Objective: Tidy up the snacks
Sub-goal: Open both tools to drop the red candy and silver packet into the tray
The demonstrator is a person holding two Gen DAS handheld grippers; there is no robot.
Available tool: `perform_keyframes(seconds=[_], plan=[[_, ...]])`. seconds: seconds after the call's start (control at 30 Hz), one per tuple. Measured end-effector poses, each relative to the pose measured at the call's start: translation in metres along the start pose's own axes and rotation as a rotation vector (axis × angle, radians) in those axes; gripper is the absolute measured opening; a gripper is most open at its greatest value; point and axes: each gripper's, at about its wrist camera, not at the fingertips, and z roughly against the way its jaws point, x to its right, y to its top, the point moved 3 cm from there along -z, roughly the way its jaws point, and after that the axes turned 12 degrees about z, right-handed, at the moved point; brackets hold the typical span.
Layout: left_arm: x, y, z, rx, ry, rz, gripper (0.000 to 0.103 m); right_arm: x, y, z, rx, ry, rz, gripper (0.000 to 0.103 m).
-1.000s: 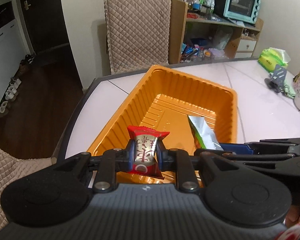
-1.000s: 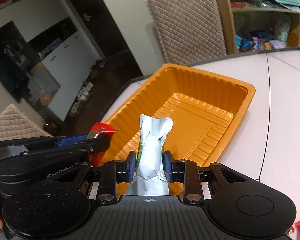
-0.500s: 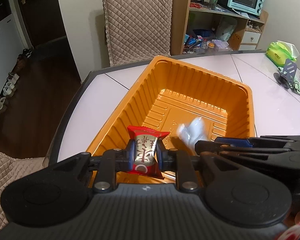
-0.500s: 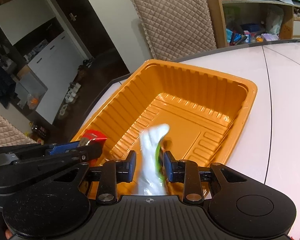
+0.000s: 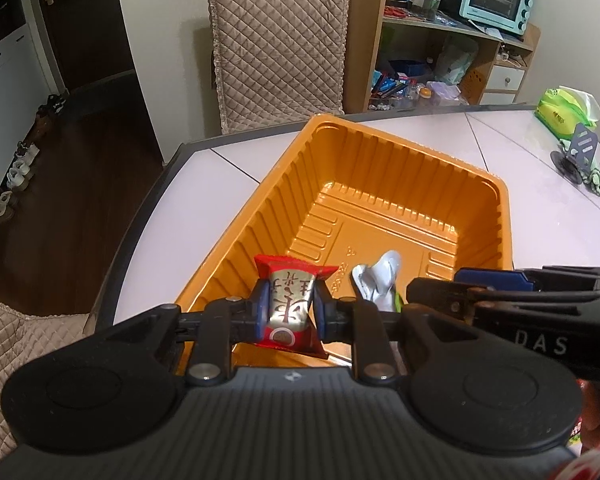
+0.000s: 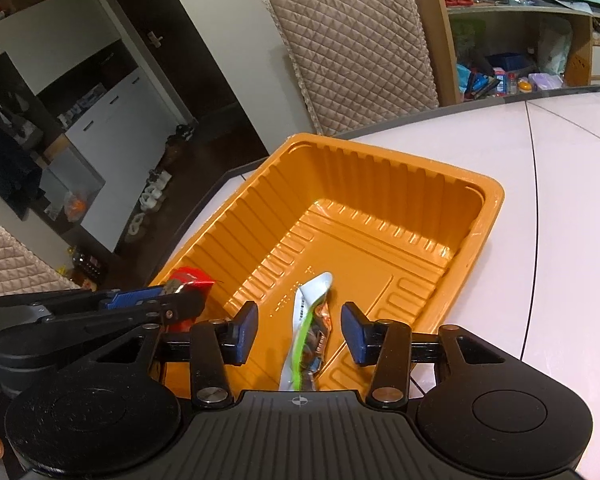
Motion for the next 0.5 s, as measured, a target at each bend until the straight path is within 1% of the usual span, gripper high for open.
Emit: perform_keyframes(seconds=[0.1, 0.13, 0.17, 0.23, 0.37, 0.5], plan=[[0.001, 0.002, 0.002, 0.008, 0.006, 0.000, 0.022, 0.000, -0.001, 0.004, 0.006, -0.004, 0.003, 0.046], [0.001, 0.002, 0.003, 0.011, 0.006, 0.000, 0.025, 0.000, -0.001, 0.006, 0.007, -0.001, 0.003, 0.046], [0.002, 0.002, 0.004, 0.015, 0.005, 0.002, 0.031, 0.000, -0.001, 0.008, 0.009, 0.003, 0.003, 0.046], [0.002, 0.003, 0.009, 0.029, 0.007, 0.002, 0.035, 0.000, -0.001, 0.013, 0.014, 0.008, 0.005, 0.047], [0.001, 0.003, 0.020, 0.041, 0.008, 0.010, 0.037, 0.002, -0.003, 0.025, 0.025, 0.014, 0.010, 0.050], [-0.002, -0.003, 0.038, 0.052, 0.008, 0.025, 0.041, 0.003, -0.009, 0.041, 0.040, 0.020, 0.016, 0.056]])
